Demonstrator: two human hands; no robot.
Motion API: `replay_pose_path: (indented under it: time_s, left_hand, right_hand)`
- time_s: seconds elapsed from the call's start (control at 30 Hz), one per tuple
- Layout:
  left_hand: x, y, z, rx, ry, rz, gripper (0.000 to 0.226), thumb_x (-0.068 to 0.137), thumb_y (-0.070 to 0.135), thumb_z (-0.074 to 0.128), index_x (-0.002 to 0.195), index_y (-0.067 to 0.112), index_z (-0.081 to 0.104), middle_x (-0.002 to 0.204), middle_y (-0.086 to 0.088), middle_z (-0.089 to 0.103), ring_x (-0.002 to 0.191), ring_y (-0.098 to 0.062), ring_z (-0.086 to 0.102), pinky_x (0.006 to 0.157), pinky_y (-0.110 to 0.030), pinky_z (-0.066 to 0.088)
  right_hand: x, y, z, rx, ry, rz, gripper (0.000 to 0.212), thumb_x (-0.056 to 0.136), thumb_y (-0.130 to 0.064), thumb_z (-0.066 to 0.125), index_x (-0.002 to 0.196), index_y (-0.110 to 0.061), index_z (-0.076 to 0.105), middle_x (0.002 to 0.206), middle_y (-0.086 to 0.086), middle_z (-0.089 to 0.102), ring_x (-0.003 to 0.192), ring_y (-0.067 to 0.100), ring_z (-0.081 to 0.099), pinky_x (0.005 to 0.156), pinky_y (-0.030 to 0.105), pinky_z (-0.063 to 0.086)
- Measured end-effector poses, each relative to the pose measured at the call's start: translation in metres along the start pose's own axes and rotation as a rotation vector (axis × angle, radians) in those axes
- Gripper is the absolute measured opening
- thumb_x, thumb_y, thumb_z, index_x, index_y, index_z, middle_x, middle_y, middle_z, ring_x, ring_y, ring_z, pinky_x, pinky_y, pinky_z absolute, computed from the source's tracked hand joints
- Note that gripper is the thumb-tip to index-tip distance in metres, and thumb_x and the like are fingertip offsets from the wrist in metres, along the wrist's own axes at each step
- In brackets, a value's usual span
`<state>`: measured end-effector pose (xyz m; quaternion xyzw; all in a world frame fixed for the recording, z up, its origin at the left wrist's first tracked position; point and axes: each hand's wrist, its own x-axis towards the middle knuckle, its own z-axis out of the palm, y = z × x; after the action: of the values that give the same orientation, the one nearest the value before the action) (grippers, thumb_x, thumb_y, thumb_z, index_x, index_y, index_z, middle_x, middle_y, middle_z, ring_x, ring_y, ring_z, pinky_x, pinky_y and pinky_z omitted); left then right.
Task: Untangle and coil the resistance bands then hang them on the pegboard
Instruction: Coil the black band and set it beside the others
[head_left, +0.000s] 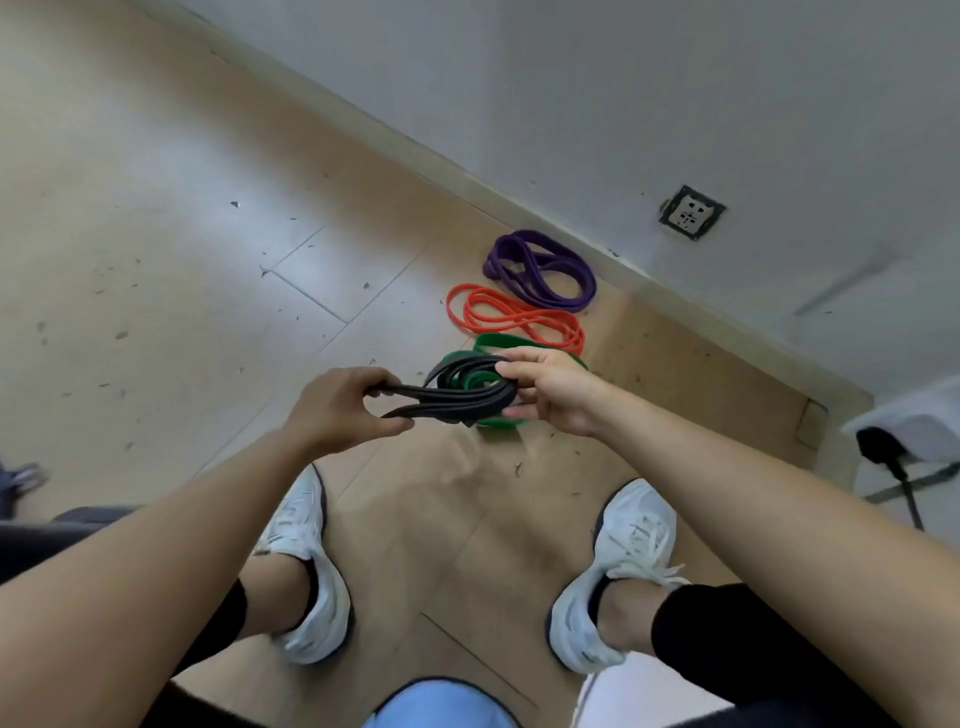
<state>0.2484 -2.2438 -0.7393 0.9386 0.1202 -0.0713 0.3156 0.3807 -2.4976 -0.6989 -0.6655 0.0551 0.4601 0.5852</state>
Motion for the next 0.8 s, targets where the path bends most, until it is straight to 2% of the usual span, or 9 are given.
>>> replay_pose_path:
  time_s: [0.1, 0.17, 0.23, 0.33, 0.43, 0.53, 0.63, 0.73, 0.8]
  left_hand:
    - [0.003, -0.007, 0.008, 0.025, -0.013, 0.014, 0.059, 0.06, 0.067, 0.076, 0.112, 0.042, 0.07, 0.1, 0.025, 0.063, 0.092, -0.002, 0.059, 0.078, -0.029, 0.048]
    - [0.004, -0.007, 0.02, 0.029, -0.064, 0.029, 0.065, 0.061, 0.065, 0.078, 0.12, 0.039, 0.07, 0.109, 0.018, 0.058, 0.095, -0.007, 0.058, 0.081, -0.032, 0.05]
    - [0.005, -0.005, 0.038, 0.08, -0.118, 0.058, 0.058, 0.068, 0.056, 0.078, 0.121, 0.036, 0.07, 0.105, 0.015, 0.054, 0.094, -0.012, 0.059, 0.078, -0.034, 0.052]
    - [0.004, -0.004, 0.066, 0.16, -0.225, 0.053, 0.035, 0.079, 0.045, 0.075, 0.113, 0.035, 0.072, 0.096, 0.014, 0.059, 0.097, -0.016, 0.065, 0.076, -0.032, 0.052]
    - [0.001, -0.004, 0.088, 0.157, -0.3, 0.03, 0.042, 0.081, 0.046, 0.074, 0.121, 0.035, 0.069, 0.109, 0.01, 0.064, 0.106, -0.017, 0.062, 0.08, -0.032, 0.05]
    - [0.003, -0.007, 0.101, 0.143, -0.274, 0.042, 0.054, 0.082, 0.049, 0.073, 0.132, 0.031, 0.061, 0.12, 0.007, 0.059, 0.114, -0.017, 0.057, 0.081, -0.029, 0.044]
    - [0.01, -0.005, 0.117, 0.201, -0.239, 0.087, 0.064, 0.085, 0.054, 0.069, 0.141, 0.029, 0.051, 0.13, 0.006, 0.052, 0.121, -0.016, 0.051, 0.083, -0.025, 0.039]
    - [0.019, 0.005, 0.137, 0.128, -0.153, -0.001, 0.068, 0.09, 0.051, 0.067, 0.149, 0.027, 0.043, 0.145, 0.002, 0.046, 0.13, -0.021, 0.047, 0.099, -0.034, 0.045]
    - [0.026, 0.005, 0.148, 0.066, -0.133, -0.114, 0.064, 0.094, 0.043, 0.065, 0.151, 0.026, 0.043, 0.152, -0.003, 0.04, 0.136, -0.026, 0.043, 0.108, -0.041, 0.043]
  right_hand:
    - [0.007, 0.011, -0.011, 0.026, -0.006, 0.045, 0.028, 0.098, -0.009, 0.063, 0.125, -0.015, 0.066, 0.101, 0.006, 0.073, 0.089, 0.019, 0.072, 0.066, 0.034, 0.061]
    - [0.012, 0.029, -0.027, -0.02, 0.056, 0.113, 0.029, 0.097, -0.008, 0.064, 0.126, -0.014, 0.064, 0.102, 0.008, 0.072, 0.091, 0.022, 0.07, 0.068, 0.036, 0.062]
    - [0.019, 0.054, -0.042, -0.095, 0.128, 0.195, 0.03, 0.097, -0.007, 0.065, 0.126, -0.012, 0.062, 0.097, 0.009, 0.071, 0.083, 0.023, 0.07, 0.065, 0.037, 0.064]
    - [0.029, 0.092, -0.06, -0.23, 0.181, 0.274, 0.032, 0.097, -0.006, 0.064, 0.128, -0.013, 0.059, 0.095, 0.012, 0.068, 0.072, 0.021, 0.071, 0.062, 0.036, 0.064]
    - [0.037, 0.124, -0.071, -0.351, 0.181, 0.301, 0.03, 0.098, -0.006, 0.062, 0.126, -0.016, 0.059, 0.085, 0.012, 0.068, 0.058, 0.016, 0.067, 0.053, 0.031, 0.06]
    - [0.041, 0.144, -0.077, -0.373, 0.185, 0.261, 0.026, 0.1, -0.007, 0.059, 0.124, -0.017, 0.059, 0.081, 0.01, 0.067, 0.058, 0.015, 0.062, 0.05, 0.028, 0.055]
    - [0.046, 0.152, -0.084, -0.35, 0.188, 0.216, 0.025, 0.1, -0.008, 0.06, 0.122, -0.019, 0.061, 0.081, 0.009, 0.068, 0.061, 0.017, 0.062, 0.057, 0.031, 0.054]
    - [0.05, 0.157, -0.091, -0.298, 0.172, 0.185, 0.025, 0.1, -0.007, 0.061, 0.12, -0.02, 0.063, 0.085, 0.011, 0.069, 0.067, 0.02, 0.061, 0.061, 0.034, 0.056]
    - [0.05, 0.162, -0.096, -0.267, 0.133, 0.185, 0.027, 0.1, -0.006, 0.06, 0.123, -0.019, 0.063, 0.089, 0.012, 0.068, 0.071, 0.02, 0.062, 0.064, 0.034, 0.057]
